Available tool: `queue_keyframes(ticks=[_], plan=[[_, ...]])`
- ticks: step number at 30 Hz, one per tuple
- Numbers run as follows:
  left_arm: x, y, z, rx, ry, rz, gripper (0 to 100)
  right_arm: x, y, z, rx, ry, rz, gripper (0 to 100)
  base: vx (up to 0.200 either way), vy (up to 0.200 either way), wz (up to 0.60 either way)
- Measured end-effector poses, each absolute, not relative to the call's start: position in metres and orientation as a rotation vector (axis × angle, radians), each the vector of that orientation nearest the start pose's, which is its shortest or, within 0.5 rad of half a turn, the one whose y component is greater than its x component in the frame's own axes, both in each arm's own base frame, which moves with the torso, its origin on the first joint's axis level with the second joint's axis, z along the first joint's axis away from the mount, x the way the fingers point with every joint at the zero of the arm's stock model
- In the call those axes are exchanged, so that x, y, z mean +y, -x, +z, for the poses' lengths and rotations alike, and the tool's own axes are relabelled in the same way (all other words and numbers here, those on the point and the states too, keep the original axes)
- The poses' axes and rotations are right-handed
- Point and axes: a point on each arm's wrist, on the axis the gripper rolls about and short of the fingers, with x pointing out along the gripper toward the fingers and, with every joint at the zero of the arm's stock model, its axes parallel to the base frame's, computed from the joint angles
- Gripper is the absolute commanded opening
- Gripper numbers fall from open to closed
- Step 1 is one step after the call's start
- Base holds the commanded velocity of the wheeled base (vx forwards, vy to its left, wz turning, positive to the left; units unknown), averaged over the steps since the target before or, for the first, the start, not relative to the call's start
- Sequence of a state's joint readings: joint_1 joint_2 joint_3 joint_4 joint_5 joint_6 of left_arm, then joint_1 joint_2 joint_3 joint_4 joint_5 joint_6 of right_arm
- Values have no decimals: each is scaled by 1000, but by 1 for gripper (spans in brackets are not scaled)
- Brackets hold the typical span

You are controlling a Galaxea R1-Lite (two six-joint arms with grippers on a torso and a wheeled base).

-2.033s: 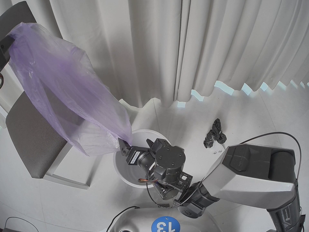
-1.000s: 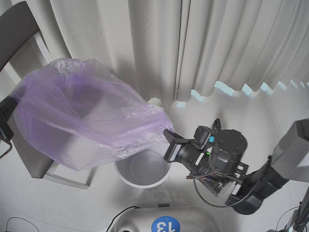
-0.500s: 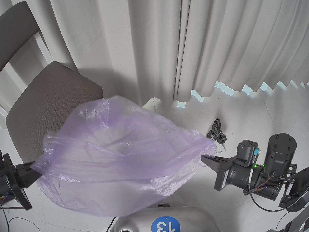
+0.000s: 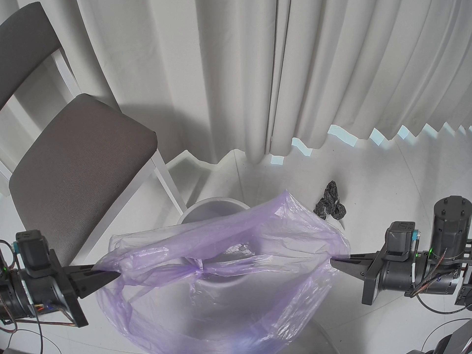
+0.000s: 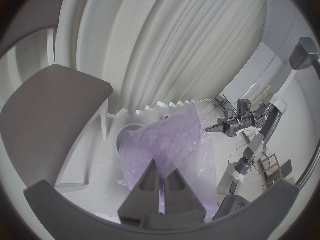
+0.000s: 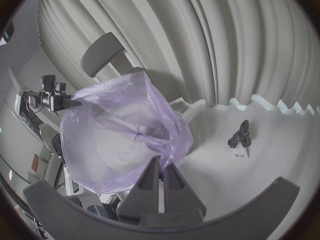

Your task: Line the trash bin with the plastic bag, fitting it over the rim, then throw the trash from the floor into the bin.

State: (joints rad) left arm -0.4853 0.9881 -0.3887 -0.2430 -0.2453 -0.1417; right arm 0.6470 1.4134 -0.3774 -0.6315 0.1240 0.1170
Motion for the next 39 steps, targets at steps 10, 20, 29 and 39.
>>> queue_keyframes(ticks=[10, 20, 29, 39], plan=[[-91, -136, 162, 465, 173, -715, 0, 133, -181, 153, 364, -144, 729, 0, 0, 0, 0], [-98, -142, 148, 489, 198, -717, 0, 164, -199, 138, 328, -323, 776, 0, 0, 0, 0], [-95, -138, 151, 467, 204, -739, 0, 192, -203, 110, 433, -300, 791, 0, 0, 0, 0], [-105, -163, 147, 432, 243, -726, 0, 187, -227, 101, 434, -315, 691, 0, 0, 0, 0]])
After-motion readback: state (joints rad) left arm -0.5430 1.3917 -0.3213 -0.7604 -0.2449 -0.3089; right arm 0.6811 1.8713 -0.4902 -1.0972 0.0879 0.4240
